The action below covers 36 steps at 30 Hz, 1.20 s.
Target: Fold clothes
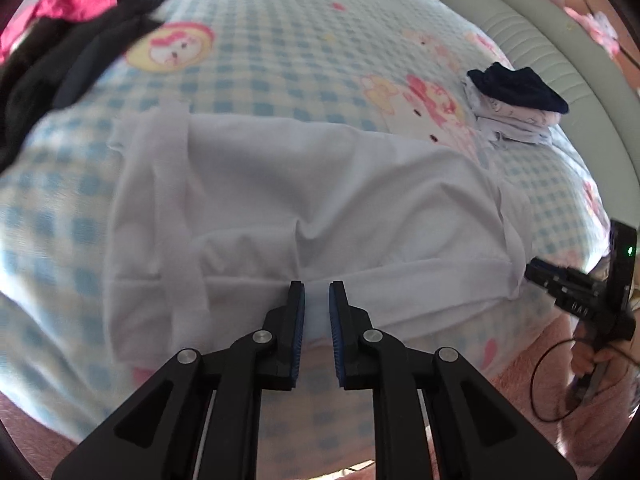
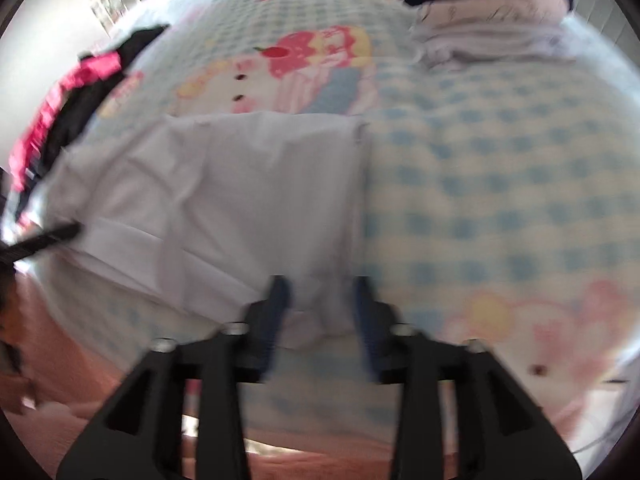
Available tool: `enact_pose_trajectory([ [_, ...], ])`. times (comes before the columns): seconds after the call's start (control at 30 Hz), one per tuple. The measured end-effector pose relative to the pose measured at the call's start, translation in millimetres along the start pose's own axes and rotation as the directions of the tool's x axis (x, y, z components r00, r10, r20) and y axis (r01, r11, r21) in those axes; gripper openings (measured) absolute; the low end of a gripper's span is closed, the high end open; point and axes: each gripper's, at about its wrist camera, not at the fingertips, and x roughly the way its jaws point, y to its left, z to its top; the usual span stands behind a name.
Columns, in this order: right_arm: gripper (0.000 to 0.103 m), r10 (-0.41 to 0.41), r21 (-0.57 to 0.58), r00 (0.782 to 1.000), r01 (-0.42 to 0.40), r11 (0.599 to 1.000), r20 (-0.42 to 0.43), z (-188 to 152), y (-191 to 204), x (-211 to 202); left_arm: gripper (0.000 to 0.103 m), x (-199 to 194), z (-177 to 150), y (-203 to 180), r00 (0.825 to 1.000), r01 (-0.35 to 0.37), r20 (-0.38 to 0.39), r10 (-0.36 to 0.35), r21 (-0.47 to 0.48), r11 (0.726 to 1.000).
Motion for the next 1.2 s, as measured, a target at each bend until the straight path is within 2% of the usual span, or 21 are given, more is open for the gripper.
enact_pose_trajectory([
  [0.07,0.044,-0.021,0.025,0.999,0.020,0.999,0.033,3.9,-1.7,-9.9,0.023,-5.4,-3.0,0.8,1.000,-0.009,0.016,0.009,0.004,1.000],
  [0.13,0.042,-0.053,0.047,0.995,0.049,0.998,0.083,9.3,0.4,-18.9,0.023,-11.0,-6.9,8.2,0.999,0.012,0.035,-0.011,-0.022,1.000],
  [0.2,0.043,-0.040,0.044,0.991,0.034,0.998,0.129,13.0,7.8,-24.1,0.023,-16.8,-7.6,10.4,0.998,0.022,0.067,-0.019,-0.048,0.999],
  [0.27,0.043,-0.005,0.022,0.994,0.002,1.000,0.113,14.7,18.3,-19.1,0.023,-23.5,-7.5,15.0,0.995,0.018,0.100,-0.011,-0.064,0.998],
  [0.33,0.043,-0.006,-0.012,0.997,0.007,1.000,0.083,14.0,28.7,-9.3,0.023,-31.3,-5.9,24.4,0.990,0.012,0.140,0.002,-0.098,0.995],
  [0.4,0.042,-0.038,-0.029,0.997,0.040,0.999,0.074,11.0,30.2,0.1,0.024,-35.3,-6.6,40.2,0.989,0.019,0.145,0.002,-0.142,0.990],
  [0.43,0.042,-0.061,-0.028,0.996,0.063,0.998,0.072,10.0,28.2,4.7,0.028,-31.5,-6.6,47.5,0.992,0.013,0.123,0.007,-0.158,0.987],
  [0.5,0.042,-0.105,-0.010,0.992,0.106,0.994,0.069,9.2,19.1,11.6,0.028,-16.7,-9.4,60.9,1.000,0.001,0.025,0.003,-0.164,0.986],
  [0.53,0.042,-0.111,0.001,0.992,0.111,0.994,0.065,9.6,13.9,12.7,0.027,-15.5,-12.5,65.3,1.000,-0.008,0.013,0.010,-0.170,0.985],
  [0.6,0.042,-0.134,0.015,0.988,0.134,0.991,0.072,13.8,8.0,9.7,0.027,-26.4,-19.8,67.7,0.999,-0.004,0.042,0.012,-0.167,0.986],
  [0.67,0.042,-0.210,-0.008,0.972,0.212,0.977,0.101,16.4,9.5,4.7,0.030,-39.1,-25.7,70.2,0.997,-0.002,0.078,0.015,-0.168,0.986],
  [0.73,0.042,-0.231,-0.008,0.967,0.233,0.972,0.111,18.0,10.3,-0.6,0.032,-52.2,-30.7,78.2,0.992,0.016,0.126,0.009,-0.190,0.982],
  [0.8,0.042,-0.185,0.012,0.975,0.185,0.983,0.126,17.5,11.7,-10.9,0.035,-61.1,-33.6,91.5,0.986,0.053,0.169,-0.013,-0.234,0.971],
  [0.9,0.042,-0.055,0.026,0.988,0.052,0.998,0.146,13.7,18.9,-25.5,0.042,-58.6,-33.7,107.1,0.984,0.081,0.177,-0.028,-0.296,0.952],
  [1.0,0.042,0.079,0.035,0.986,-0.084,0.996,0.145,8.2,29.6,-31.3,0.044,-52.9,-34.9,111.6,0.974,0.175,0.195,-0.117,-0.313,0.933],
  [1.03,0.042,0.093,0.033,0.986,-0.099,0.995,0.137,6.8,34.7,-28.6,0.044,-51.0,-34.7,109.5,0.970,0.192,0.203,-0.133,-0.305,0.933],
  [1.13,0.042,0.036,0.020,0.995,-0.038,0.999,0.096,1.8,44.5,-15.0,0.043,-42.7,-28.6,94.2,0.968,0.188,0.209,-0.136,-0.254,0.949],
  [1.2,0.042,0.041,0.041,0.997,-0.045,0.998,0.073,-1.1,43.9,-7.3,0.043,-37.0,-26.5,89.3,0.969,0.184,0.209,-0.134,-0.238,0.954],
])
